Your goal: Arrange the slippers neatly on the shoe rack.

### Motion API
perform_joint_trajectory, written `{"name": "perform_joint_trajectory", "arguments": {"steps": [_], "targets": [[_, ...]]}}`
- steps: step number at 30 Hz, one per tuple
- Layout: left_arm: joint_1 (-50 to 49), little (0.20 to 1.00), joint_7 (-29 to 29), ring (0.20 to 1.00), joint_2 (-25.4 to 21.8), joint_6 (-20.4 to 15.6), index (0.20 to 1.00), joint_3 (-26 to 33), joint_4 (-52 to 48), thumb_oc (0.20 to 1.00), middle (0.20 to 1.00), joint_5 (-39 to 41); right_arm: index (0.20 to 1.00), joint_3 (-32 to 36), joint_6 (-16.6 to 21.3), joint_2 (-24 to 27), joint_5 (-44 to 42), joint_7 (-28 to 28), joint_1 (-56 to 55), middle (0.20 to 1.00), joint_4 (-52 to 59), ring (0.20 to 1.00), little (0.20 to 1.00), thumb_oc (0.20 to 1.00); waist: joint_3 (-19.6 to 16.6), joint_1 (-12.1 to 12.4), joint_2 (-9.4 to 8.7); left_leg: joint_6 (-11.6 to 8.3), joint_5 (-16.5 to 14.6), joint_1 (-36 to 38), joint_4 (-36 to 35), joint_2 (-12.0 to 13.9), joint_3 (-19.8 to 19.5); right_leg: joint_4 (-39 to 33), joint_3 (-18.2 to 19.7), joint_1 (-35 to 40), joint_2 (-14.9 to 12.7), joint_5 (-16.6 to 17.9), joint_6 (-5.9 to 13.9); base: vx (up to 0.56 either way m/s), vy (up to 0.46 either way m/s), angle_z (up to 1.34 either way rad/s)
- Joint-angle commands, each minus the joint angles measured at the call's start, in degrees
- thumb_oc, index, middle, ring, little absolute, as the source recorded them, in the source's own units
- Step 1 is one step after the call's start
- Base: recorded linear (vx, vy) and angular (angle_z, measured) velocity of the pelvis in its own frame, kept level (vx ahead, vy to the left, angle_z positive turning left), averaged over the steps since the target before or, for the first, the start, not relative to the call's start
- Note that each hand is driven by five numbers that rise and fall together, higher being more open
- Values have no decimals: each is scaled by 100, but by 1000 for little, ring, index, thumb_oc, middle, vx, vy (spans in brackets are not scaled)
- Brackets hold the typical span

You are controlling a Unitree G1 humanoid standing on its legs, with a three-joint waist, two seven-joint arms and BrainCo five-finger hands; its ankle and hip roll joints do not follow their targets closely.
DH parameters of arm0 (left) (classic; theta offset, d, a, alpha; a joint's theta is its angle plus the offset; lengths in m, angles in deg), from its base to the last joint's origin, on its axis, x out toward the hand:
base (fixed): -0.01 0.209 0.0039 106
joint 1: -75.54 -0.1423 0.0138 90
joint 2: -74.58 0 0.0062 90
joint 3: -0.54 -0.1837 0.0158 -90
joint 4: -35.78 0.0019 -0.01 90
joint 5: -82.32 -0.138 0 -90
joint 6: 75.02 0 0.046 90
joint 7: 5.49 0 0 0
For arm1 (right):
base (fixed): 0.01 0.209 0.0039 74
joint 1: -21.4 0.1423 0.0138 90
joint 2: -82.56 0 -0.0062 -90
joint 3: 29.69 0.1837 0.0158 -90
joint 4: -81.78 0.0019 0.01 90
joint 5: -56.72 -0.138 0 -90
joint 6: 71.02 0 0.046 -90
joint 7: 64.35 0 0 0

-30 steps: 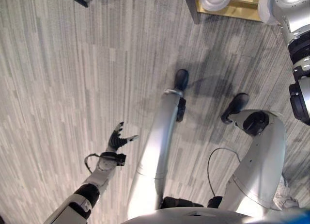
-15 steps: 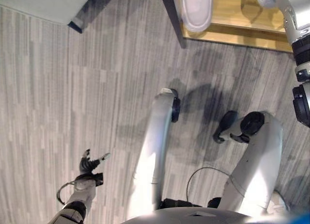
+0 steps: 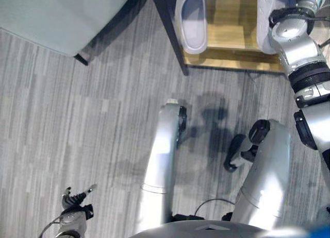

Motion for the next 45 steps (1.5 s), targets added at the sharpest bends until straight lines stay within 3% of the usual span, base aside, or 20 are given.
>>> {"name": "perform_joint_trajectory", "arguments": {"steps": [1, 8, 15, 25, 28, 31, 33, 39, 40, 41, 45], "targets": [[-142, 1000, 114, 1000, -201, -105, 1000, -17, -37, 1000, 1000, 270, 200, -88, 144, 206, 167, 24, 630, 200, 484, 200, 200, 200, 521, 182, 175, 225, -1290, 721, 16, 107, -204, -428, 76, 297, 160, -8, -384, 0, 0, 0], [-215, 1000, -93, 1000, -263, -140, 1000, -251, -409, 1000, 1000, 455, 200, -478, -17, 120, 111, 425, 756, 200, -41, 200, 200, 200, 521, 267, 134, 198, -1293, 721, 35, 123, -235, -373, 44, 297, 152, -14, -413, 0, 0, 0], [-219, 1000, -542, 1000, -271, 105, 1000, -422, -374, 1000, 1000, 625, 200, -1152, -169, -183, 377, 993, 1022, 200, -430, 200, 200, 200, 521, 253, 52, 158, -1267, 721, 32, 113, -308, -396, 28, 297, 178, 10, -425, 0, 0, 0], [-154, 1000, -853, 1000, -251, 285, 1000, -358, -175, 1000, 1000, 506, 200, -1043, -357, -390, 792, 1327, 985, 200, -21, 200, 200, 200, 521, 138, -1, 123, -1248, 721, 118, 127, -361, -364, -2, 297, 236, -17, -416, 2, -1, -2], [-53, 1000, -1117, 1000, -302, 461, 1000, -283, -90, 1000, 1000, 482, 200, -1347, -369, -481, 622, 2094, 1104, 200, -60, 200, 200, 200, 521, 92, -51, 104, -1251, 721, 163, 126, -420, -331, -22, 297, 260, -34, -424, 13, -8, -6], [-78, 1000, -1340, 1000, -358, 635, 1000, -177, 31, 1000, 1000, 374, 200, -1569, -105, -271, 336, 2859, 1044, 200, 500, 200, 200, 200, 521, 44, -104, 87, -1281, 721, 239, 152, -451, -287, -18, 297, 260, -88, -436, 10, -13, -7], [-74, 1000, -1407, 1000, -384, 637, 1000, -122, 79, 1000, 1000, 357, 200, -1422, 34, -283, 15, 3019, 941, 200, 841, 200, 200, 200, 521, 35, -106, 83, -1276, 721, 252, 148, -459, -293, -29, 297, 255, -85, -432, 3, -11, -9], [140, 1000, -1325, 1000, -422, 622, 1000, -278, 249, 1000, 1000, 223, 200, -784, 948, -1085, -2521, 2772, 894, 200, 1068, 200, 200, 200, 521, 60, -57, 54, -1249, 721, 281, 179, -428, -216, 8, 297, 285, -76, -414, 1, -1, -1], [140, 1000, -1323, 1000, -422, 620, 1000, -274, 251, 1000, 1000, 220, 200, -787, 956, -1089, -2532, 2774, 901, 200, 1058, 200, 200, 200, 521, 58, -60, 54, -1248, 721, 279, 179, -427, -217, 9, 297, 285, -76, -413, 0, 0, 0], [177, 1000, -1259, 1000, -459, 574, 1000, -321, 268, 1000, 1000, 205, 200, -785, 1169, -1406, -3076, 2638, 1007, 200, 943, 200, 200, 200, 521, 77, -43, 34, -1249, 721, 304, 185, -412, -188, 31, 297, 285, -69, -414, 0, 0, 0], [216, 1000, -1151, 1000, -451, 503, 1000, -378, 294, 1000, 1000, 225, 200, -761, 1312, -1698, -3193, 2394, 1126, 200, 809, 200, 200, 200, 521, 99, -23, 28, -1254, 721, 323, 187, -405, -169, 35, 297, 273, -76, -414, 0, 0, 0]]}}
